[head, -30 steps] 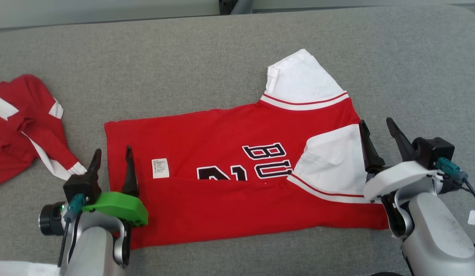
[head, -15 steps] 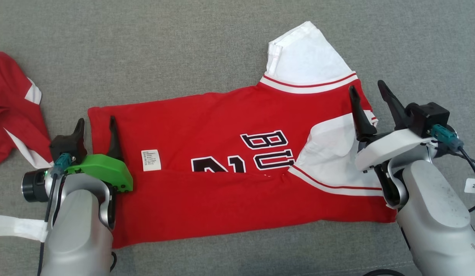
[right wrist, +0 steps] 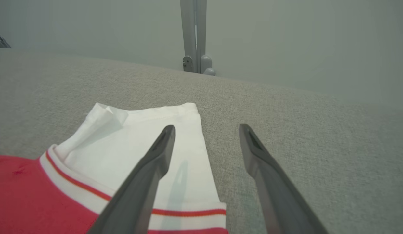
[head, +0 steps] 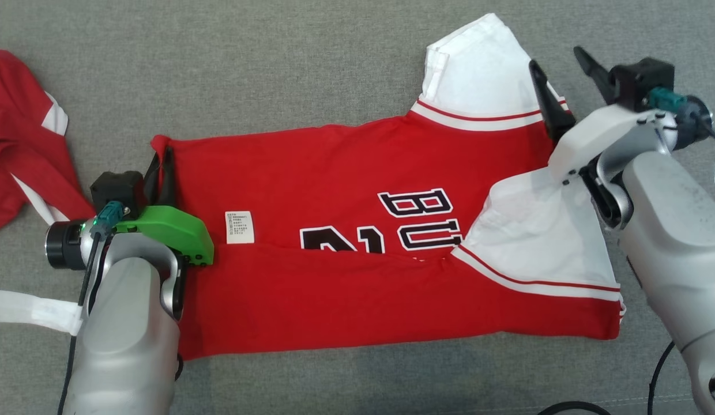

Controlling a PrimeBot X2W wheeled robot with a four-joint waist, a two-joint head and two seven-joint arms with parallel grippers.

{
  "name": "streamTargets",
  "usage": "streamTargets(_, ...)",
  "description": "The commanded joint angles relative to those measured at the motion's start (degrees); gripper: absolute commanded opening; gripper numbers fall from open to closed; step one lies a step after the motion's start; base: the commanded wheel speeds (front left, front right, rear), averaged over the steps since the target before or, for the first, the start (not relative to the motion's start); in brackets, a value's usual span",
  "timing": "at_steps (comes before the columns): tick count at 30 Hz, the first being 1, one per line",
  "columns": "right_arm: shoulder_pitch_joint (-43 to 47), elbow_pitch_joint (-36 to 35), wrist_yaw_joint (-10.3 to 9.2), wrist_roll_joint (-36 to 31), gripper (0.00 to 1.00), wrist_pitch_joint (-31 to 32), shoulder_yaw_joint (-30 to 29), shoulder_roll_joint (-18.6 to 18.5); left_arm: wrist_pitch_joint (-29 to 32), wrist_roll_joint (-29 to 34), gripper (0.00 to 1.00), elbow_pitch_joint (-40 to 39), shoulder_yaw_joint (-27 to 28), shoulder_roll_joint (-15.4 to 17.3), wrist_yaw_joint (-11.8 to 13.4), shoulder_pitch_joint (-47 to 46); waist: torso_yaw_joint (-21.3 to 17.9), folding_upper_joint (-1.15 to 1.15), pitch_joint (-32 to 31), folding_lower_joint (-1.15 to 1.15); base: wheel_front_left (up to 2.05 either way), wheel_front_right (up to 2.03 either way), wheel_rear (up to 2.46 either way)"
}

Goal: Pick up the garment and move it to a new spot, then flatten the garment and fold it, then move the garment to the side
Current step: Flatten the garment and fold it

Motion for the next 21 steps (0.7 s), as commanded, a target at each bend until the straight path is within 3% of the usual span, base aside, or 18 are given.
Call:
streamTargets(1,-2.93,1.92,-0.09,0.93,1.00,1.01,1.02,-1.07,0.08,0.06,0.00,-0.83,-0.37,-0.36,-0.27,-1.24,1.44,-0.01,1.45,0.00,0.00,0.00,0.00)
streamTargets(12,-17.01,13.70,-0.09,6.96,1.00,11.84,7.13,-3.91,0.07,-2.76,0.00,-4.18,-5.81,-1.23,-0.53,-2.97,7.14,-0.01,5.84,0.00,0.00,0.00,0.00)
streamTargets(17,-19.91,17.47,-0.09,9.37,0.98,16.19,9.62,-4.15,0.09,-6.23,0.00,-5.56,-10.03,-1.29,0.87,-2.90,8.61,-0.01,7.10,0.00,0.00,0.00,0.00)
streamTargets(18,-20.14,17.93,-0.09,9.33,0.45,16.78,10.43,-4.28,0.09,-6.86,0.00,-5.78,-10.53,-1.28,1.19,-2.86,8.69,-0.01,7.22,0.00,0.00,0.00,0.00)
streamTargets(19,-20.27,18.24,-0.09,9.61,0.35,16.70,10.97,-4.28,0.10,-7.27,0.00,-5.96,-10.94,-1.28,1.43,-2.86,8.75,-0.01,7.32,0.00,0.00,0.00,0.00)
streamTargets(20,-20.39,18.50,-0.09,10.10,0.00,16.30,11.25,-4.28,0.10,-7.62,0.00,-6.08,-11.40,-1.28,1.74,-2.85,8.76,-0.01,7.36,0.00,0.00,0.00,0.00)
streamTargets(21,-20.75,18.54,-0.09,10.20,0.00,15.42,11.48,-4.42,0.10,-7.93,0.00,-6.24,-11.66,-1.26,2.01,-2.81,8.63,-0.01,7.29,0.00,0.00,0.00,0.00)
